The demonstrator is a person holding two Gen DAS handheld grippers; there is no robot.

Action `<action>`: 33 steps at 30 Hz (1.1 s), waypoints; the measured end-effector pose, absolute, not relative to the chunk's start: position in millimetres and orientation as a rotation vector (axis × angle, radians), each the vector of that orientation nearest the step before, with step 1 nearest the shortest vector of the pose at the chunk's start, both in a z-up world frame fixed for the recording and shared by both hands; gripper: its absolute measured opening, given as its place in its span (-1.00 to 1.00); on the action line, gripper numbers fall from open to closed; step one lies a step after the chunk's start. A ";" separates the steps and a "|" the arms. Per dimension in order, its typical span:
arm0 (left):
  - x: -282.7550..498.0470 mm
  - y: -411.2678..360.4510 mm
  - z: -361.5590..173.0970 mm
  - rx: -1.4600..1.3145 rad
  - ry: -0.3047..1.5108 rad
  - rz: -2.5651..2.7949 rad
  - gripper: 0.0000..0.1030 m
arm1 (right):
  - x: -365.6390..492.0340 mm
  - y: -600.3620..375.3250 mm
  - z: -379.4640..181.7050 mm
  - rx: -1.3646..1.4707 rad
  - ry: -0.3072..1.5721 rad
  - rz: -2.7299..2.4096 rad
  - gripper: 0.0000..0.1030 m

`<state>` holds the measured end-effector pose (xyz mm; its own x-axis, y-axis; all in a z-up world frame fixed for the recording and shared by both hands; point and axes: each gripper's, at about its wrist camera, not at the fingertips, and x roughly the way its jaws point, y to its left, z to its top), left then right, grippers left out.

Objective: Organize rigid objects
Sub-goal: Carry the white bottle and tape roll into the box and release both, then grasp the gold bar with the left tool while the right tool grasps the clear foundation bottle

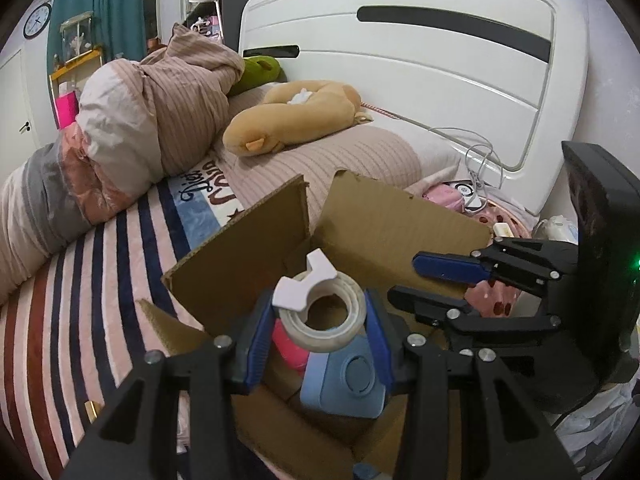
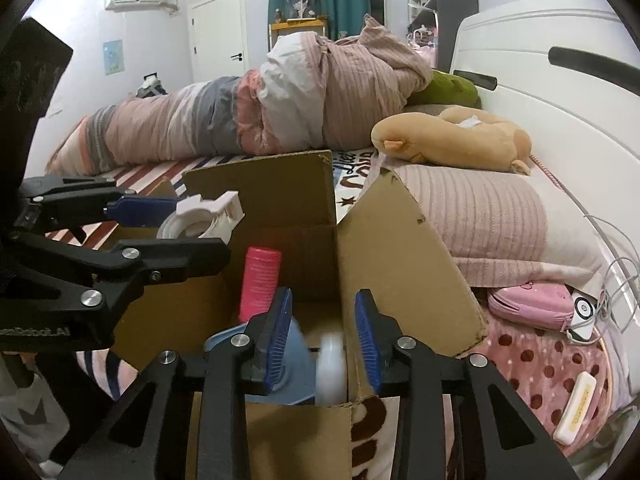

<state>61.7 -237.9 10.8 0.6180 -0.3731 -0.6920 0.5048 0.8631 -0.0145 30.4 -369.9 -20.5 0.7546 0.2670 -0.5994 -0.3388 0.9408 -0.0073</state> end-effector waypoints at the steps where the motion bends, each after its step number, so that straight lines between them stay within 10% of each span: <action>1: 62.1 -236.7 10.4 0.188 0.752 -0.505 -0.21 | 30.6 -370.1 -20.5 -0.116 0.635 0.334 -0.45; 33: 6.9 -4.9 18.1 0.023 0.637 -0.173 0.37 | -30.7 -232.7 46.1 -0.146 0.518 0.616 -0.13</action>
